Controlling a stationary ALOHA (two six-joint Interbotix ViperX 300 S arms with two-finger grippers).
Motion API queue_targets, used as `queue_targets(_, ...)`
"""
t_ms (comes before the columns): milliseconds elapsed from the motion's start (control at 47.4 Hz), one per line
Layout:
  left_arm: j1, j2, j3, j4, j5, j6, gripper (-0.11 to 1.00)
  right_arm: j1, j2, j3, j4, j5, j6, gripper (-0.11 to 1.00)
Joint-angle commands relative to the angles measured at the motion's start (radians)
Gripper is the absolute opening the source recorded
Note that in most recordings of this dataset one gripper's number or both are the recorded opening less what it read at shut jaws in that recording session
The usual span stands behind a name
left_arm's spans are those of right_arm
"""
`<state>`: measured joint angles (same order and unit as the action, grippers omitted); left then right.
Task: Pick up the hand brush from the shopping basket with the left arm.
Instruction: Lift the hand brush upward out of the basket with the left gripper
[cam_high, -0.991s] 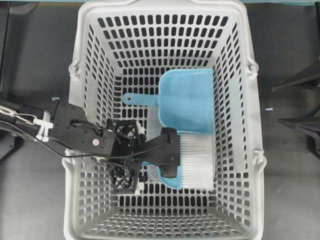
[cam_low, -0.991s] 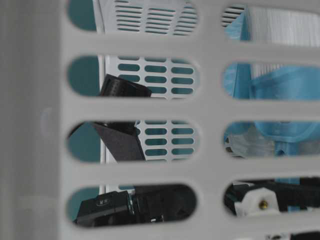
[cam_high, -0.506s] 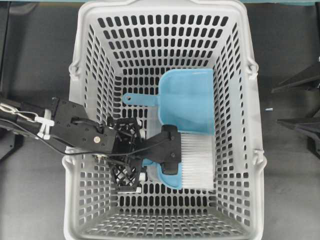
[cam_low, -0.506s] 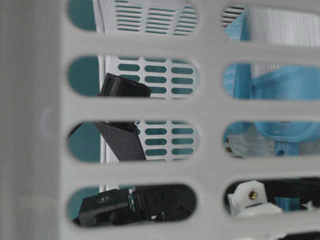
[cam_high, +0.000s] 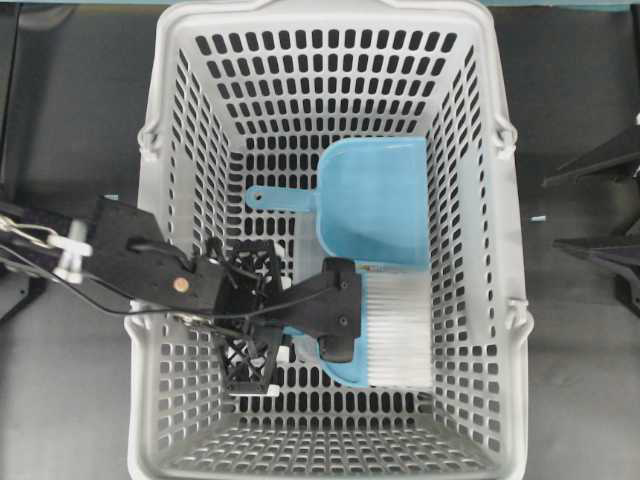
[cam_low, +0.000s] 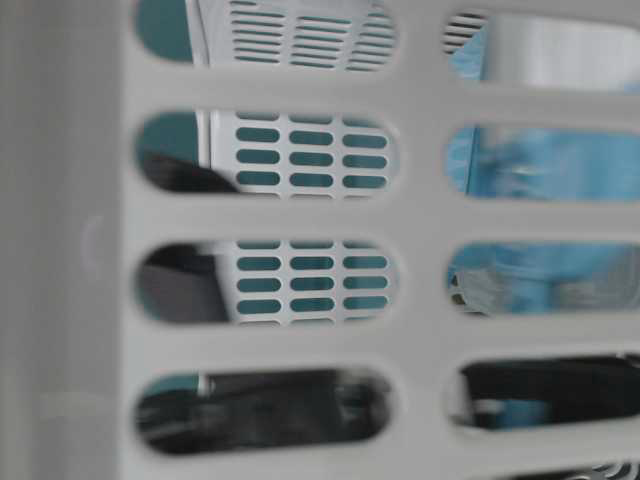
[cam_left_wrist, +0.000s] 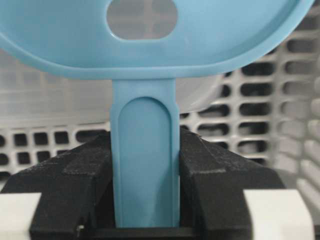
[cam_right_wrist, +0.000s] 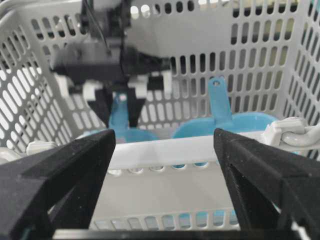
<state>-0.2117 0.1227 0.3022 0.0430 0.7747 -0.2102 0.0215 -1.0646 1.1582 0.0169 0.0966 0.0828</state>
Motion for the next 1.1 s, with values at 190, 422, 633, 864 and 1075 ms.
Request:
queue_targets(190,0.0,-0.158,-0.201,0.003,0.272,0.003,0.24,0.0,0.002,-0.008,0.003,-0.011,0.0,0.76)
queue_targets(422,0.014,-0.235,-0.413,0.003,0.477,0.002,0.24,0.0,-0.008,-0.005,0.003,-0.011,0.0,0.76)
queue_targets(633,0.021,-0.239,-0.445,0.003,0.488,0.005,0.24,0.0,-0.009,-0.003,0.005,-0.011,0.002,0.76)
queue_targets(864,0.021,-0.238,-0.434,0.003,0.485,0.003,0.24,0.0,-0.009,-0.003,0.006,-0.009,0.002,0.76)
queue_targets(1075,0.021,-0.236,-0.434,0.003,0.486,0.005,0.24,0.0,-0.009,-0.003,0.006,-0.011,0.002,0.76)
